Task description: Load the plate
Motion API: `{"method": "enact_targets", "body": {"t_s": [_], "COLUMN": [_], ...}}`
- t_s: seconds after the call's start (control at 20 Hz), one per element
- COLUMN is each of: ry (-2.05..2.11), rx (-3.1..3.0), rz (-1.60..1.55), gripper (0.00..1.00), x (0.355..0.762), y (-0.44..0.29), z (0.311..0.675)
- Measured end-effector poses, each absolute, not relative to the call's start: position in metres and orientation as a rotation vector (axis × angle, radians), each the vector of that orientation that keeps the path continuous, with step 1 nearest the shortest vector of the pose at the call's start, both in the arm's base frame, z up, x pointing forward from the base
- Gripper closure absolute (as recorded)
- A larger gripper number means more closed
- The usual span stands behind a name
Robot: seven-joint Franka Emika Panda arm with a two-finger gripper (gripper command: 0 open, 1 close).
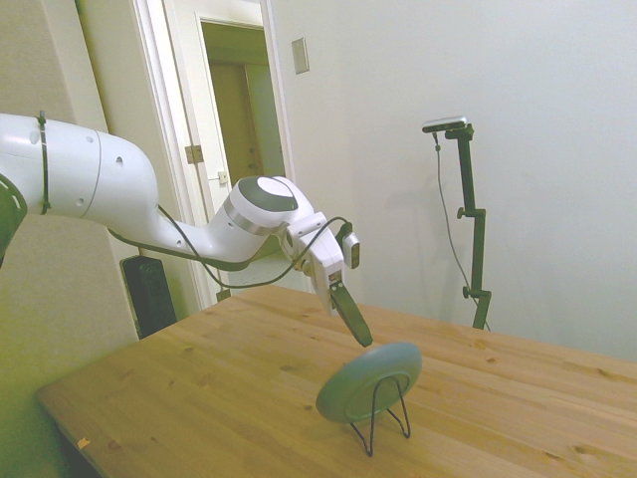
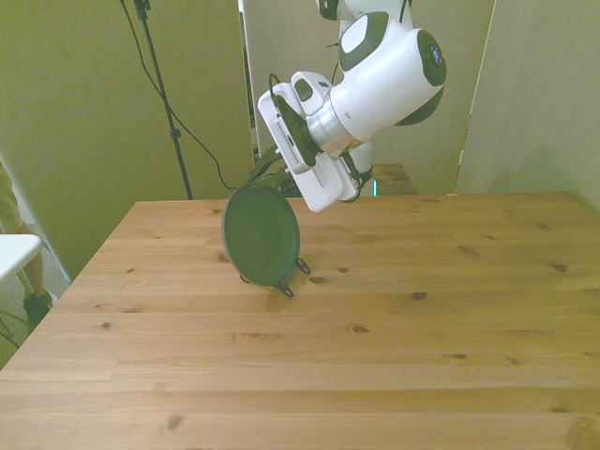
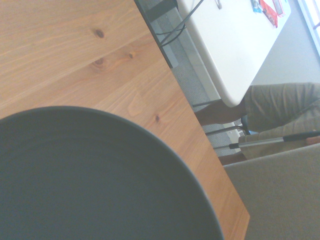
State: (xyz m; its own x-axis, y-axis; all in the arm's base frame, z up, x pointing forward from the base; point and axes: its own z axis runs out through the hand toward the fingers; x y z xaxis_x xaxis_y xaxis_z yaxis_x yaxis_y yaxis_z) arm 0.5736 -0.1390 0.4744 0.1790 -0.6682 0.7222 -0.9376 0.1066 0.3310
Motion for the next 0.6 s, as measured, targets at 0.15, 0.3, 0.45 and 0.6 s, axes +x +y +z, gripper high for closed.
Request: {"method": "enact_targets", "body": {"t_s": [0.15, 0.3, 0.45, 0.6], "ry": [-1.559, -1.569, -1.643, -1.728], "rx": [1.628, 1.621, 1.665, 1.806], "rz": [0.415, 0.440, 0.485, 0.494], "gripper": [0.00, 0.00, 0.00, 0.00], "x": [0.574, 0.571, 0.561, 0.544], "y": [-0.140, -0.142, -0.138, -0.133], "z": [0.476, 0.488, 0.524, 0.563]}}
